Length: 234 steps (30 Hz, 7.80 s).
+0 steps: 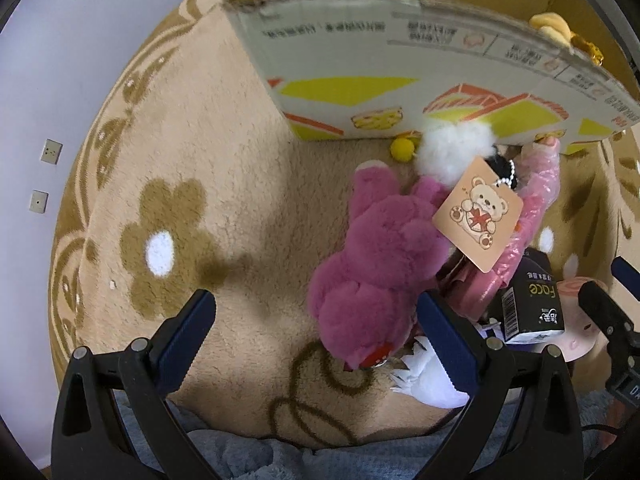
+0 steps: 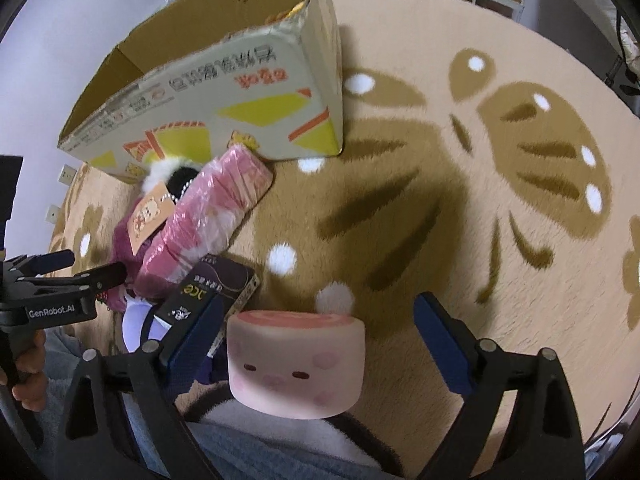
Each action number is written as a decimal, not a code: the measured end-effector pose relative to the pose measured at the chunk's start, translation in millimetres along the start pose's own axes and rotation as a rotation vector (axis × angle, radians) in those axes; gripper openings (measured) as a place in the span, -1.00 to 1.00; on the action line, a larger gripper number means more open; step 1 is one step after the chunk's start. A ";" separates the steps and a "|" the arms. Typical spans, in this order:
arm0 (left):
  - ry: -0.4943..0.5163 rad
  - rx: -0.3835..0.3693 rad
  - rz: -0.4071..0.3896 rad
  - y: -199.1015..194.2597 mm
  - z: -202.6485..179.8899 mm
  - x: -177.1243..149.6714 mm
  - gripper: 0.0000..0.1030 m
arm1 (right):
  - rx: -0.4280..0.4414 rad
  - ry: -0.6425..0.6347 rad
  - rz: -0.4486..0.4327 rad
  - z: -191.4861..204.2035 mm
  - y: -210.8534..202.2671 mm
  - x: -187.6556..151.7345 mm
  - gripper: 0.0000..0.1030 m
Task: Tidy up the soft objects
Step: 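Lower both tools back toward the remaining pile beside the box, then grasp the pink plush bear with the left tool while the right tool grasps the pillow plush, then lift both plushes over the box and open both tools to drop them in, then lower both tools toward the remaining items lying beside the box, then grasp the white-haired plush doll with the left tool while the right tool grasps the black Face tissue pack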
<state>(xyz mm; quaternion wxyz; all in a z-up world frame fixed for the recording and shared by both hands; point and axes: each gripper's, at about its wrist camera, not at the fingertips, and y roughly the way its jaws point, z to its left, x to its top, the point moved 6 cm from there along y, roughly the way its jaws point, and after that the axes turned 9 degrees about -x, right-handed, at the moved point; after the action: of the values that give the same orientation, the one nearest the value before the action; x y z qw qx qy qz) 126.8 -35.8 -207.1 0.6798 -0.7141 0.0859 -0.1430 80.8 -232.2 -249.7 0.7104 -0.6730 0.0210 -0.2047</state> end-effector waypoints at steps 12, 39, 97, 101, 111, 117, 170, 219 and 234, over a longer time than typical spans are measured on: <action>-0.017 -0.014 0.054 23.5 3.2 6.3 0.94 | 0.049 -0.010 0.102 4.1 21.5 -13.5 0.62; -0.036 -0.180 0.022 44.5 8.1 17.3 0.15 | 0.046 -0.047 -0.007 17.2 3.4 1.8 -0.12; 0.053 0.047 -0.795 -152.7 -41.2 51.0 0.03 | 0.020 -0.125 -0.783 35.1 -151.0 103.5 -0.16; 0.061 0.052 -0.808 -150.8 -41.2 61.6 0.03 | 0.004 -0.123 -0.786 34.4 -146.8 113.4 -0.15; 0.039 0.053 -0.814 -140.5 -29.5 81.4 0.04 | -0.020 -0.103 -0.779 33.7 -131.1 132.6 -0.11; 0.037 0.034 -0.787 -128.0 -26.4 90.4 0.05 | -0.017 -0.118 -0.776 38.0 -120.9 139.8 -0.08; 0.037 0.105 -0.574 -123.2 -18.7 42.5 0.85 | 0.080 -0.176 -0.678 58.6 -135.1 102.1 0.99; 0.070 -0.026 -0.098 -26.0 -56.5 -25.2 0.95 | 0.169 -0.038 -0.096 37.0 -14.7 20.8 0.99; 0.069 -0.062 -0.016 -1.8 -66.8 -27.2 0.95 | 0.192 -0.041 0.025 49.6 21.1 12.4 0.99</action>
<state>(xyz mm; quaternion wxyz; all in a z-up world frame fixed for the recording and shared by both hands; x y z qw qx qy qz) 79.5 -90.2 -205.4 0.6526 -0.7303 0.1079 -0.1704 112.9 -188.9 -262.4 0.7744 -0.6057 -0.0049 -0.1829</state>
